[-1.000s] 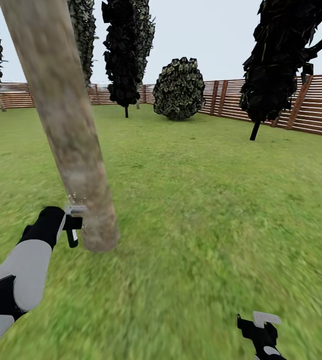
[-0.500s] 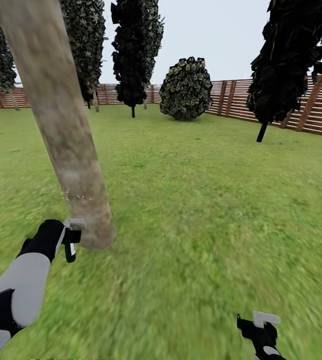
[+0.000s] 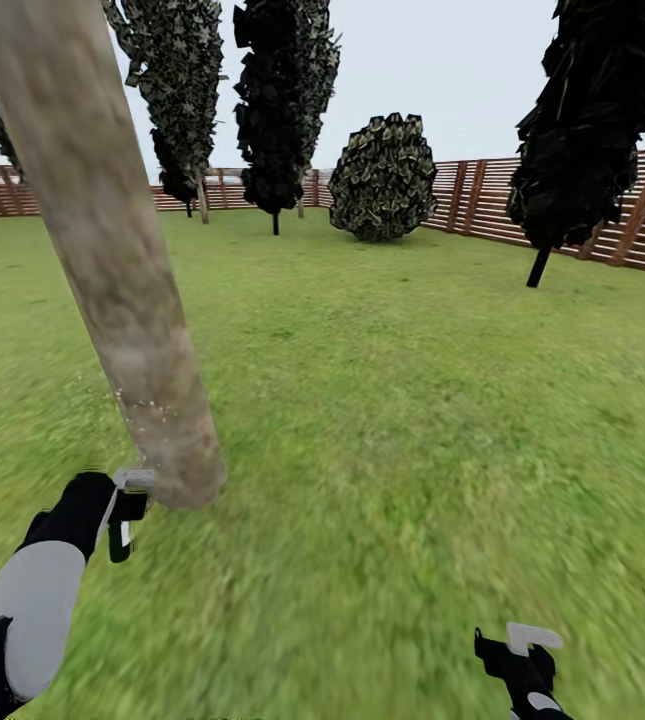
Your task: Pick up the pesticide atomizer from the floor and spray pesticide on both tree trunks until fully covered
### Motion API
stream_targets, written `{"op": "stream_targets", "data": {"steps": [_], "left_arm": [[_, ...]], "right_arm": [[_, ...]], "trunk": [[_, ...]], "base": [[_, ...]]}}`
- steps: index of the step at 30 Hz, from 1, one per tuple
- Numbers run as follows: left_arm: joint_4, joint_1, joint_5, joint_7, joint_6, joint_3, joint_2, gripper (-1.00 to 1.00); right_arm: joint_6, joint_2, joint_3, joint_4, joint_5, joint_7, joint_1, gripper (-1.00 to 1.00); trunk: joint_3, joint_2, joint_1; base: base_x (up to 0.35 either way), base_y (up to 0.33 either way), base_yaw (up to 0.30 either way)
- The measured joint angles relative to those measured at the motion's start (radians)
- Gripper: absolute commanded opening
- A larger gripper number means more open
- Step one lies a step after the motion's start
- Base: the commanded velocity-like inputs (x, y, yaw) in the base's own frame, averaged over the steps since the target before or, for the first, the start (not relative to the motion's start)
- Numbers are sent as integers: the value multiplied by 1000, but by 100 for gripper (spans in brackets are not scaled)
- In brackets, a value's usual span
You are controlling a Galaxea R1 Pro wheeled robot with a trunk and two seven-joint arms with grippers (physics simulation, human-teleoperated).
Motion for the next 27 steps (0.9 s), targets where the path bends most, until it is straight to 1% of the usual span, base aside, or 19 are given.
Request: {"op": "stream_targets", "data": {"steps": [1,2,3,5,7,9,11,13,17,20,24,27], "left_arm": [[10,17,11,49,-80,44,-6,-100],[14,28,19,86,-128,76,-10,-100],[19,34,24,123,-158,96,-13,-100],[36,39,30,150,-181,112,-15,-100],[70,41,33,159,-190,117,-19,-100],[130,42,33,162,-197,117,-26,-100],[172,42,29,164,-224,117,-28,-100],[183,42,29,165,-247,116,-29,-100],[185,44,29,165,-258,117,-29,-100],[186,44,31,165,-277,118,-29,-100],[186,44,51,165,-289,118,-29,-100],[186,44,54,165,-290,118,-29,-100]], "right_arm": [[0,0,0,0,0,0,0,100],[0,0,0,0,0,0,0,100],[0,0,0,0,0,0,0,100],[0,1,0,0,0,0,0,100],[0,1,0,-1,0,0,0,100],[0,0,0,-1,-1,0,0,100],[0,0,0,-1,-1,0,0,100],[0,-1,0,0,-1,0,0,100],[0,-1,0,0,0,0,0,100],[0,0,0,0,0,0,0,100],[0,0,0,0,0,0,0,100],[0,0,0,0,0,0,0,100]], "trunk": [[0,0,0],[0,0,0],[0,0,0],[0,0,0],[0,0,0],[0,0,0],[0,0,0],[0,0,0],[0,0,-1],[0,0,-1],[0,0,0],[0,0,0]], "base": [[2,-3,271],[1,-2,275],[0,-1,275],[3,0,191],[118,-64,53],[208,-138,14],[234,-159,3],[241,-164,0],[275,-136,0],[319,-32,0],[277,-111,0],[66,-250,0]]}}
